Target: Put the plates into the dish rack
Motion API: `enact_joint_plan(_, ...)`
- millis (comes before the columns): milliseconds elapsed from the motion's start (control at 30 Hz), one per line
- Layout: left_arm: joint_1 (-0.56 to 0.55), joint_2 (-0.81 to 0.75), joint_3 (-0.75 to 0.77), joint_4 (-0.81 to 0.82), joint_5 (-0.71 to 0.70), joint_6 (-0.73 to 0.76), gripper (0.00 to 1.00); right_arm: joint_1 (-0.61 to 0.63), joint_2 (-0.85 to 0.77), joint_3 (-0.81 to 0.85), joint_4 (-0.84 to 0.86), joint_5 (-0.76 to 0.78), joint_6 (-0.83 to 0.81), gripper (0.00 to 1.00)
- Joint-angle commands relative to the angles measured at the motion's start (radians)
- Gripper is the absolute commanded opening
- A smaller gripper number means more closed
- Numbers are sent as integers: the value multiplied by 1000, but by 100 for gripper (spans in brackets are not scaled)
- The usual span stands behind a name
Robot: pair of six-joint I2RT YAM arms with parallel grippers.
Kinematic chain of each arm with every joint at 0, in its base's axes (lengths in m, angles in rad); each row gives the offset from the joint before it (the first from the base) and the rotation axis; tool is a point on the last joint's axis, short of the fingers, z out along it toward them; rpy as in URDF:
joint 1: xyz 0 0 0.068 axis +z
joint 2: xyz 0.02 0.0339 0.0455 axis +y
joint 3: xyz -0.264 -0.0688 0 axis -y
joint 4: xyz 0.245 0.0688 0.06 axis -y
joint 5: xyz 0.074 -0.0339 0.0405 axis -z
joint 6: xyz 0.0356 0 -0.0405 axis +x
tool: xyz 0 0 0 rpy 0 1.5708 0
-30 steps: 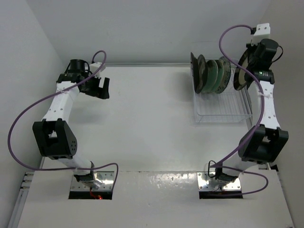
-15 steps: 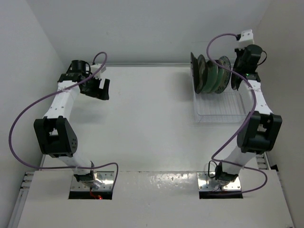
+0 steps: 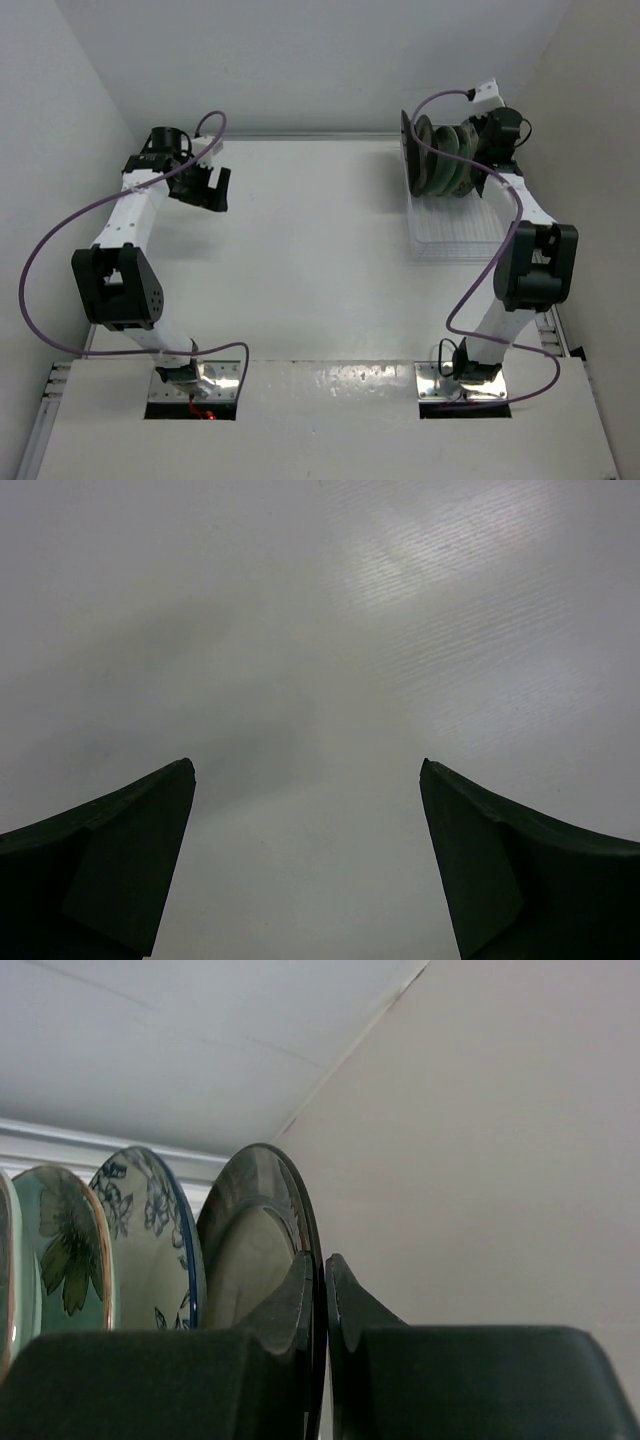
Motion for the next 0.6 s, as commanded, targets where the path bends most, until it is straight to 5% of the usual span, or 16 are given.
enact_joint_plan(0,8,12,24,4,-8,13,100,31,-40,2,277,50,-79,0)
enact_joint_plan(567,8,12,15,4,-8,13,100,8,104,-32,431,125,100,0)
